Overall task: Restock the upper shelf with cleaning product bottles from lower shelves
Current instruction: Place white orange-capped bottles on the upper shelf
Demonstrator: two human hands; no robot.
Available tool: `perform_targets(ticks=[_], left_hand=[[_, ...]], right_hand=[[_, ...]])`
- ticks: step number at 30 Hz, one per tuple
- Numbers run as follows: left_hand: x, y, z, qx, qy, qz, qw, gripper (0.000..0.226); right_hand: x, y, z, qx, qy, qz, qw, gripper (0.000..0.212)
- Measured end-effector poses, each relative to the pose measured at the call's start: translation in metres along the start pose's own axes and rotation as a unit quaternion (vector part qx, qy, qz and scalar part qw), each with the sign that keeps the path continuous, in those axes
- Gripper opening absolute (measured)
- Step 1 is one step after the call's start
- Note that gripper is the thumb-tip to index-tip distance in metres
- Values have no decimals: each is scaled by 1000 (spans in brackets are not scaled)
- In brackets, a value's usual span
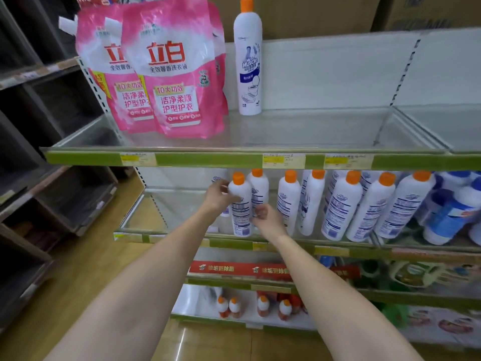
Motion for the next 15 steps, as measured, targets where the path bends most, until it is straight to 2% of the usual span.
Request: perform_targets(ticks=[3, 8, 15], left_hand=[[-7, 5, -13, 0, -24, -19, 1000, 59], [-10, 6, -22, 39, -51, -27, 998, 51], [-12, 2, -22, 46, -62, -34, 996, 53]], right_hand=[[-20, 9, -9, 22, -32, 9, 999, 30], [-24, 10, -13, 7, -52, 3, 999, 43], [-27, 16, -20, 38, -59, 1, 998, 52]])
Point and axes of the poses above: each hand's wrist, its own x-axis away from the middle knuckle, its own z-axis out of the back of the hand, y = z × x, the point moved 8 cm from there along -x, towards the middle knuckle, and after that the axes turned 14 degrees about -x, right-handed, at the moved point
